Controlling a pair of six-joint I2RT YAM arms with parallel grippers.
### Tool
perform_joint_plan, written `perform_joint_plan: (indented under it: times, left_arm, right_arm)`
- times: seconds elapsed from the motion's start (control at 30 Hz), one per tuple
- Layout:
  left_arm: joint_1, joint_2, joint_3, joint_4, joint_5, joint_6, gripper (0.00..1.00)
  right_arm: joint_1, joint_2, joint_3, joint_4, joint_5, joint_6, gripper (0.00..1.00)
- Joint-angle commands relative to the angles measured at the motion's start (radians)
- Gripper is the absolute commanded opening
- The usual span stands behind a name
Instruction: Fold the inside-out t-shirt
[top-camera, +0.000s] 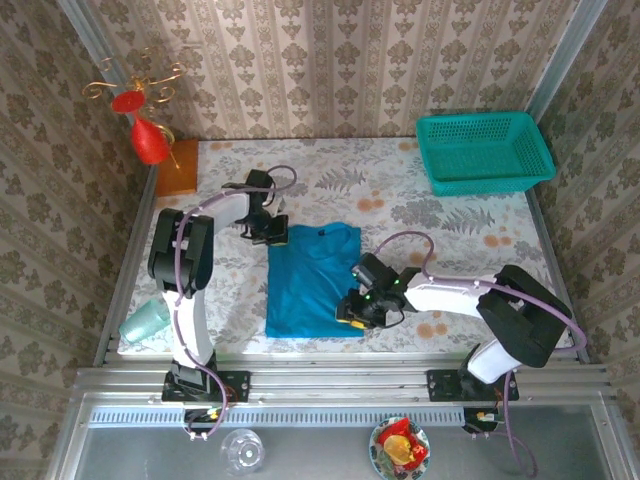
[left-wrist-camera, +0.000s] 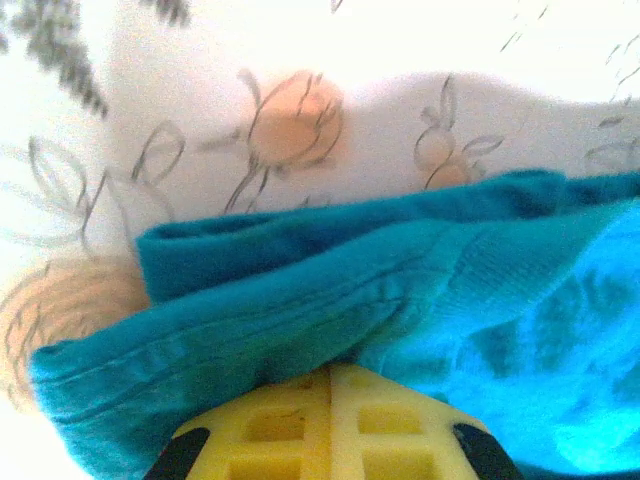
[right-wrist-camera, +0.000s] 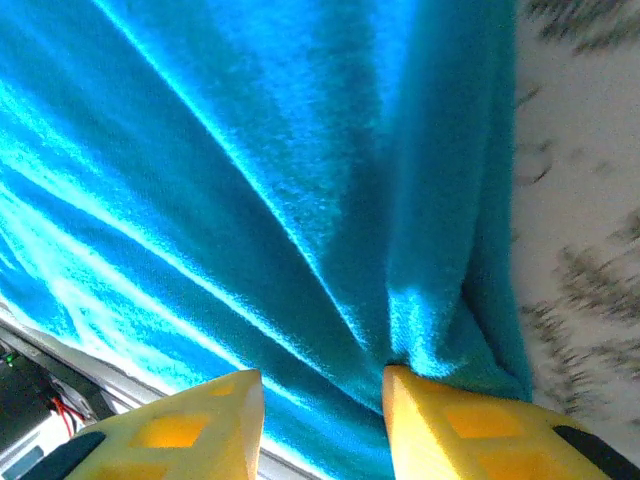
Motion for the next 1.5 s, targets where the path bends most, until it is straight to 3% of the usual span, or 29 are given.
perform_joint_plan:
  times: [0.0,0.27,0.5,0.7,0.9,1.17,1.47]
  left_arm:
    - [0.003,-0.022,0.047,0.011,0.002,0.040,0.06]
    - [-0.059,-0.273,-0.117,-0.039,0.010,0.014,0.10]
    - [-0.225,-0.397,-0.314,-0.031,-0.012,-0.087,0.09]
    - [-0.313,-0.360,-0.345,0.073,0.002,-0.175,0.06]
    - [-0.352,-0.297,-0.301,0.173,0.046,-0.173,0.05]
    - [-0.350,-0.114,-0.282,0.090,-0.092,-0.123,0.02]
    - [-0.348,-0.167,-0.309,0.132,-0.051,-0.128,0.06]
  right_arm:
    - [0.023,-0.008,0.013,-0.148,0.075,0.067,0.41]
    - [-0.067,-0.010,0.173,-0.257,0.074,-0.099,0.41]
    - [-0.169,0.136,0.346,-0.261,0.003,-0.237,0.40]
    - [-0.239,0.290,0.483,-0.257,-0.049,-0.312,0.37]
    - [-0.280,0.394,0.478,-0.192,-0.097,-0.315,0.35]
    - [-0.327,0.301,0.473,-0.195,-0.096,-0.339,0.35]
    - [-0.448,0.328,0.579,-0.366,0.021,-0.481,0.36]
